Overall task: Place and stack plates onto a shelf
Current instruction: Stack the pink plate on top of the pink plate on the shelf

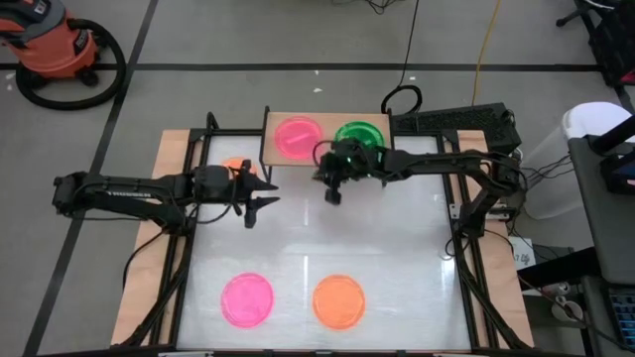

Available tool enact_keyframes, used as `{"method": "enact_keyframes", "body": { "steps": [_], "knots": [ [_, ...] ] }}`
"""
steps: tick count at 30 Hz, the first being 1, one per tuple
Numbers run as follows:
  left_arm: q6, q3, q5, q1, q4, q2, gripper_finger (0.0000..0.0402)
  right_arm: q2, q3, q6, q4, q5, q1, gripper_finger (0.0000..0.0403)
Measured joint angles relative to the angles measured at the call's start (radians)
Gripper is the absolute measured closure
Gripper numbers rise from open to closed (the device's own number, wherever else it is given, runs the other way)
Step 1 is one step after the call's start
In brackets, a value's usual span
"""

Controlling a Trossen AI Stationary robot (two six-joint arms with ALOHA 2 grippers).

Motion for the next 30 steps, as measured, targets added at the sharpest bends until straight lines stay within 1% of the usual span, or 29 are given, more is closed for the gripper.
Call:
{"method": "enact_keyframes", "body": {
  "steps": [3,5,7,11,15,17,20,22,26,30],
  "knots": [
    [-0.023,0.000,0.000,-0.044,-0.075,0.036,0.0248,-0.034,0.000,-0.008,-0.099,0.021,0.078,0.0360],
    [-0.060,-0.004,0.007,-0.090,-0.112,0.057,0.0248,-0.057,-0.001,-0.008,-0.156,0.078,0.141,0.0360],
    [-0.081,0.001,0.021,-0.146,-0.099,0.088,0.0248,-0.079,-0.001,-0.004,-0.192,0.148,0.207,0.0360],
    [-0.065,0.000,0.032,-0.252,-0.127,0.143,0.0248,-0.111,-0.001,0.002,-0.226,0.272,0.328,0.0360],
    [-0.075,0.014,0.031,-0.319,-0.169,0.187,0.0248,-0.130,-0.001,0.041,-0.222,0.332,0.426,0.0360],
    [-0.097,0.029,0.031,-0.333,-0.174,0.211,0.0248,-0.129,-0.006,0.043,-0.202,0.360,0.465,0.0360],
    [-0.125,0.065,0.028,-0.347,-0.189,0.275,0.0248,-0.129,-0.067,0.041,-0.118,0.442,0.509,0.0360],
    [-0.155,0.090,0.031,-0.359,-0.261,0.317,0.0248,-0.128,-0.121,0.044,-0.057,0.486,0.526,0.0360],
    [-0.227,0.107,0.076,-0.399,-0.484,0.377,0.0248,-0.160,-0.224,0.092,0.028,0.487,0.559,0.0360],
    [-0.288,0.080,0.101,-0.425,-0.508,0.396,0.0248,-0.201,-0.325,0.103,0.118,0.484,0.575,0.0360]
  ]
}}
